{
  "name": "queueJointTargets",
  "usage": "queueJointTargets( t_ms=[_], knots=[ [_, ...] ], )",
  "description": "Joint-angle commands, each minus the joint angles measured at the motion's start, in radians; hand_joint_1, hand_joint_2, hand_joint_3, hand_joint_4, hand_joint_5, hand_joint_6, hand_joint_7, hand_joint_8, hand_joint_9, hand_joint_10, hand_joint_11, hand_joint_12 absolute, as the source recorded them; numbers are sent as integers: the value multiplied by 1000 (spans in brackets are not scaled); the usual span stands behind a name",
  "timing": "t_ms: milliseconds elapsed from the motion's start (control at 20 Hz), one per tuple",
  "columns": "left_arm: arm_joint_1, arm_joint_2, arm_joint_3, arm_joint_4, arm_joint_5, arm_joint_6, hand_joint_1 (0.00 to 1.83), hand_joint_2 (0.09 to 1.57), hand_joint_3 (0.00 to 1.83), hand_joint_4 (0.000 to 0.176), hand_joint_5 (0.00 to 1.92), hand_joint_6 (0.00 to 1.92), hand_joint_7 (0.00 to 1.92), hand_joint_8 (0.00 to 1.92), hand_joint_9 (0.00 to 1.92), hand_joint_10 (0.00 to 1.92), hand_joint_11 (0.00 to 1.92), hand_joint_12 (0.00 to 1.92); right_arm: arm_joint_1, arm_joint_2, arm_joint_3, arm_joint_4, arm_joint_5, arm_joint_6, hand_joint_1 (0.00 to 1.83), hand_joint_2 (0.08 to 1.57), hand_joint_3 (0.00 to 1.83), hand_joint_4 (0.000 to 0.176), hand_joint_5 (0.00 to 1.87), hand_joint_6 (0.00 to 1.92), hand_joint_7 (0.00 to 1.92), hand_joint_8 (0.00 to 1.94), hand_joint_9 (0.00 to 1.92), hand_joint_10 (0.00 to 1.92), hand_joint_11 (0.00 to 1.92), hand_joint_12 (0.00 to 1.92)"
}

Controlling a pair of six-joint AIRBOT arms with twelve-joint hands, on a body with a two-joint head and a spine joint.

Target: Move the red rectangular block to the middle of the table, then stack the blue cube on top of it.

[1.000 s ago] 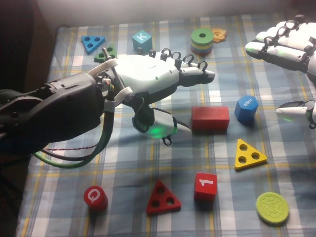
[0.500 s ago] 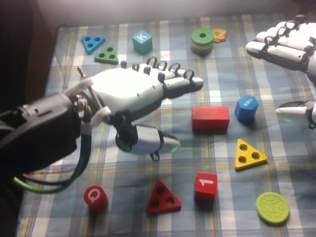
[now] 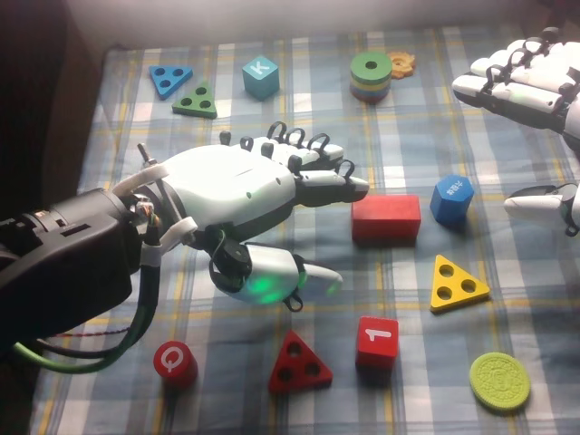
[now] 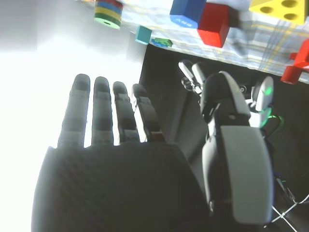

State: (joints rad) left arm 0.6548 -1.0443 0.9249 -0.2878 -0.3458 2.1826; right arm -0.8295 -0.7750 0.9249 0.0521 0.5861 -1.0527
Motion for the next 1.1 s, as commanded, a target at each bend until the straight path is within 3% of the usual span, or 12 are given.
queueJointTargets(
  t_ms=[0, 100, 150, 200, 250, 450, 550, 700, 800, 850, 950, 1050],
  knots=[
    [-7, -7, 4, 12, -83, -2, 348, 1230, 8, 97, 264, 22, 0, 0, 0, 0, 0, 0, 4, 0, -1, 6, 121, 2, 411, 1221, 0, 0, 0, 0, 0, 0, 0, 0, 0, 0],
    [-8, -15, 12, 14, -72, -2, 344, 1235, 6, 94, 301, 26, 0, 0, 0, 0, 0, 0, 3, 0, -1, 6, 121, 2, 372, 1233, 5, 0, 0, 0, 0, 0, 0, 0, 0, 0],
    [-8, -16, 14, 14, -69, -3, 380, 1227, 1, 82, 332, 33, 0, 0, 0, 0, 0, 0, 3, 0, -1, 6, 121, 2, 357, 1227, 2, 15, 0, 0, 0, 0, 0, 0, 0, 0],
    [-8, -17, 14, 14, -67, -3, 377, 1234, 3, 74, 329, 26, 0, 0, 0, 0, 0, 0, 3, 0, -1, 6, 121, 3, 374, 1221, 0, 8, 0, 0, 0, 0, 0, 0, 0, 0],
    [-9, -17, 13, 14, -64, -3, 377, 1231, 2, 78, 319, 19, 0, 0, 0, 0, 0, 0, 2, 0, -1, 6, 121, 3, 424, 1218, 0, 14, 0, 0, 0, 0, 0, 0, 0, 0],
    [-11, -17, 13, 14, -75, -2, 390, 1224, 0, 103, 260, 0, 0, 0, 0, 0, 0, 0, 0, 0, -1, 7, 121, 4, 443, 1215, 0, 4, 0, 0, 0, 0, 0, 0, 0, 0],
    [-12, -16, 13, 15, -76, -2, 378, 1235, 3, 93, 225, 0, 0, 0, 0, 0, 0, 0, 0, 0, -1, 7, 121, 4, 423, 1228, 4, 4, 0, 0, 0, 0, 0, 0, 0, 0],
    [-12, -18, 14, 17, -66, -2, 376, 1238, 2, 106, 217, 6, 0, 0, 0, 0, 0, 0, 0, 0, -1, 7, 121, 4, 393, 1226, 2, 1, 0, 0, 0, 0, 0, 0, 0, 0],
    [-12, -24, 19, 17, -53, -2, 346, 1252, 7, 101, 220, 5, 0, 0, 0, 0, 0, 0, 0, 0, -1, 7, 121, 4, 419, 1222, 0, 1, 0, 0, 0, 0, 0, 0, 0, 0],
    [-12, -27, 22, 17, -46, -2, 374, 1253, 5, 106, 243, 12, 0, 0, 0, 0, 0, 0, 0, 0, -1, 7, 121, 4, 440, 1219, 0, 3, 0, 0, 0, 0, 0, 0, 0, 0],
    [-12, -30, 26, 17, -31, -2, 348, 1258, 5, 144, 154, 0, 0, 0, 0, 0, 0, 0, 0, 0, 0, 7, 121, 4, 483, 1211, 0, 10, 0, 0, 0, 0, 0, 0, 0, 0],
    [-9, -29, 29, 17, -16, -3, 323, 1256, 3, 101, 220, 28, 0, 0, 0, 0, 0, 0, -1, 0, 0, 7, 121, 4, 451, 1215, 0, 7, 0, 0, 0, 0, 0, 0, 0, 0]
  ],
)
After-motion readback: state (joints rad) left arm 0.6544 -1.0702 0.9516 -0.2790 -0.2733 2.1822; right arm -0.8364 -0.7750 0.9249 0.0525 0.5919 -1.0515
